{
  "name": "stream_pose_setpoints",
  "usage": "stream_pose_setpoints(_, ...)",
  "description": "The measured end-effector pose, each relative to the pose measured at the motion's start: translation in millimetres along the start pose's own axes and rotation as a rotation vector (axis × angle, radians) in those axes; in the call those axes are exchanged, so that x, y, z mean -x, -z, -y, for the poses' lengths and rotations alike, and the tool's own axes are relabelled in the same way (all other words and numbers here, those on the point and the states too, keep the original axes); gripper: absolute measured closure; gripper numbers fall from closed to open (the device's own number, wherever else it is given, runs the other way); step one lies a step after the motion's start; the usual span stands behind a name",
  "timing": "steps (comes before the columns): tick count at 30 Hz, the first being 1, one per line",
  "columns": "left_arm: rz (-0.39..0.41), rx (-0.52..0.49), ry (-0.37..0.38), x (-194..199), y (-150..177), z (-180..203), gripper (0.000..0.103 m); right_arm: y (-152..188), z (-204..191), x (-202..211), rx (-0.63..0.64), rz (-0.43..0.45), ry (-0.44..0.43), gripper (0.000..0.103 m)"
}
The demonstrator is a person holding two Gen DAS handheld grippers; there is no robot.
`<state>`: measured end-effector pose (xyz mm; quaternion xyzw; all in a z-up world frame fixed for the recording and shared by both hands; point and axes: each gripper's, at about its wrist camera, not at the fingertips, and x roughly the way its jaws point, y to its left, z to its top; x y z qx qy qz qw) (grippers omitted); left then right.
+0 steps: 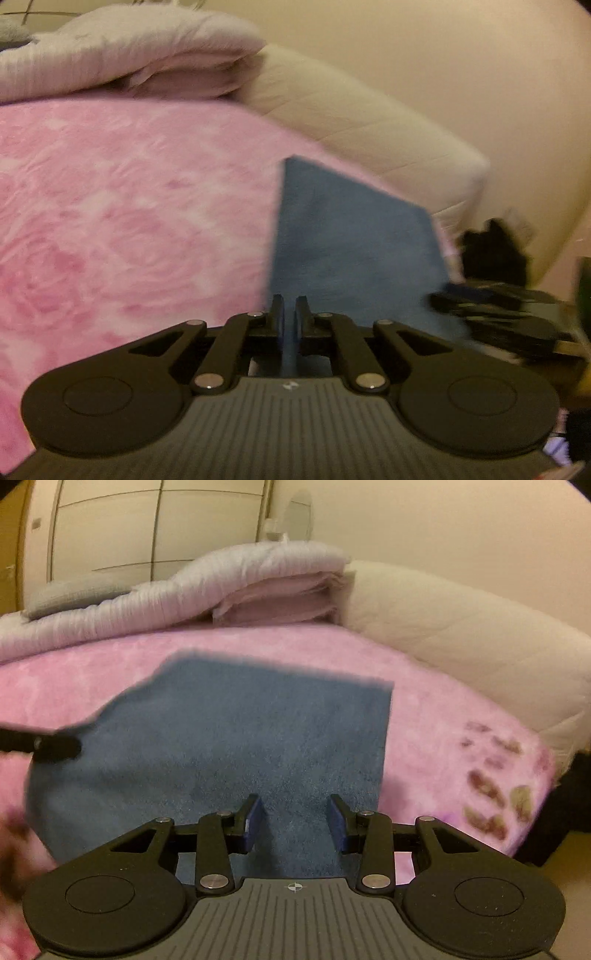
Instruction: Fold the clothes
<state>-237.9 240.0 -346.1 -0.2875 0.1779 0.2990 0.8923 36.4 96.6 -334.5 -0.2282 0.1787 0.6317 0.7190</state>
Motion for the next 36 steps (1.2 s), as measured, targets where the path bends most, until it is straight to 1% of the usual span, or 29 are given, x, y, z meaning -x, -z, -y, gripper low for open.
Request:
stream_pose_setpoints(1,0.006,-0.005,0.0,1.1,-7.1,1.3,0.1,-0.3,2.6,0.3,0.005,-0.005,-0.012,0.064)
stream_pose_setpoints(5,0.028,-0.024,-0.001,5.3,-35.3,6.4,0.1,-27.3,27.2,13.2,-0.117,-0.005,-0.054,0.064)
stream_pose_setpoints(6,0.031,-0.032,0.0,3.7,-43.0,9.8,0.1,-35.5,30.9,14.0,-0.124,0.012,-0.05,0.064)
stream_pose_setpoints(9,0.026,-0.072,0.007,-16.1,-67.3,26.6,0.099,-61.4,39.5,2.5,-0.102,0.07,-0.024,0.064)
stream_pose_setpoints(12,-0.004,-0.12,-0.021,-59.0,-79.2,33.0,0.099,-79.7,45.0,-27.1,-0.06,0.095,0.003,0.064)
stream_pose_setpoints(14,-0.024,-0.152,-0.04,-87.5,-87.1,37.3,0.099,-85.5,49.2,-53.1,-0.044,0.069,0.008,0.064)
stream_pose_setpoints(15,-0.04,-0.162,-0.05,-102.1,-89.4,36.6,0.099,-84.6,51.3,-66.5,-0.036,0.039,0.011,0.064)
stream_pose_setpoints(16,-0.063,-0.164,-0.063,-115.2,-88.0,32.4,0.099,-82.1,53.4,-80.3,-0.027,0.002,0.015,0.064)
stream_pose_setpoints(17,-0.086,-0.166,-0.076,-125.5,-84.7,28.7,0.099,-76.7,57.0,-97.2,-0.015,-0.058,0.008,0.064)
stream_pose_setpoints(19,-0.132,-0.169,-0.102,-146.2,-78.1,21.3,0.099,-64.0,70.0,-120.7,-0.056,-0.117,-0.037,0.065)
stream_pose_setpoints(21,-0.164,-0.172,-0.119,-159.6,-73.2,16.7,0.098,-58.5,82.0,-129.1,-0.124,-0.123,-0.08,0.065)
stream_pose_setpoints(26,-0.117,-0.175,-0.087,-125.9,-76.2,30.9,0.098,-57.6,97.4,-140.6,-0.224,-0.152,-0.139,0.064)
stream_pose_setpoints(28,-0.098,-0.176,-0.074,-112.4,-77.4,36.6,0.097,-61.2,103.3,-138.2,-0.281,-0.161,-0.159,0.064)
stream_pose_setpoints(29,-0.089,-0.176,-0.068,-105.7,-78.0,39.4,0.099,-63.1,108.2,-132.6,-0.318,-0.161,-0.16,0.064)
stream_pose_setpoints(31,-0.07,-0.177,-0.055,-92.2,-79.2,45.1,0.1,-68.5,114.3,-104.9,-0.358,-0.127,-0.105,0.064)
stream_pose_setpoints(32,-0.06,-0.178,-0.048,-85.5,-79.8,47.9,0.1,-70.5,114.2,-85.9,-0.354,-0.086,-0.092,0.064)
stream_pose_setpoints(34,-0.041,-0.179,-0.035,-72.0,-81.0,53.6,0.099,-72.5,108.7,-48.2,-0.331,-0.01,-0.086,0.064)
stream_pose_setpoints(36,-0.033,-0.183,-0.033,-62.7,-78.6,58.8,0.099,-69.1,94.2,-22.1,-0.285,0.023,-0.091,0.064)
